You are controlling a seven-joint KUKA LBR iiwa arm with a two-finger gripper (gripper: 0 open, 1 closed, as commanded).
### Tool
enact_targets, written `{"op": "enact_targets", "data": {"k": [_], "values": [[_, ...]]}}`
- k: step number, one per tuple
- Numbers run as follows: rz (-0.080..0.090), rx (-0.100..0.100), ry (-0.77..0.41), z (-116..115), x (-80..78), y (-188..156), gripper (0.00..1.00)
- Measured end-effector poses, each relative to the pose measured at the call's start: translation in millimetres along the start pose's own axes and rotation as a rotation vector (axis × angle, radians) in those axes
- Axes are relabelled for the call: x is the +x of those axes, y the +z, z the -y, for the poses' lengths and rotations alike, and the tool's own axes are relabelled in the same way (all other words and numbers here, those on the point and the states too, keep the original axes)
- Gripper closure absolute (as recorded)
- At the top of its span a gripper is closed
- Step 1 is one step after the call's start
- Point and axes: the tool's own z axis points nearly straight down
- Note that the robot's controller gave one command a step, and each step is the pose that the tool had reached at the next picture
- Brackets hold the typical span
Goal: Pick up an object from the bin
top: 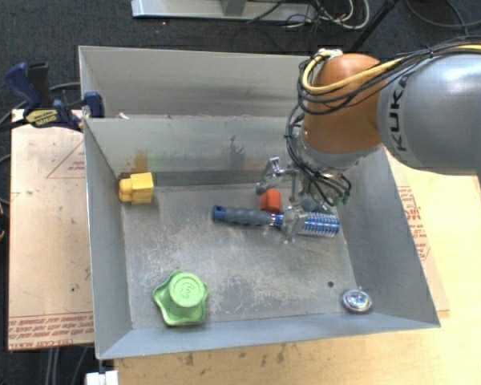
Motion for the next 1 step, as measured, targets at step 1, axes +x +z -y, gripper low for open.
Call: {"op": "enact_targets", "data": {"k": [1], "values": [[-0.001,-0.004,0.083,44.2,-1.0,59.0,0.00]]}}
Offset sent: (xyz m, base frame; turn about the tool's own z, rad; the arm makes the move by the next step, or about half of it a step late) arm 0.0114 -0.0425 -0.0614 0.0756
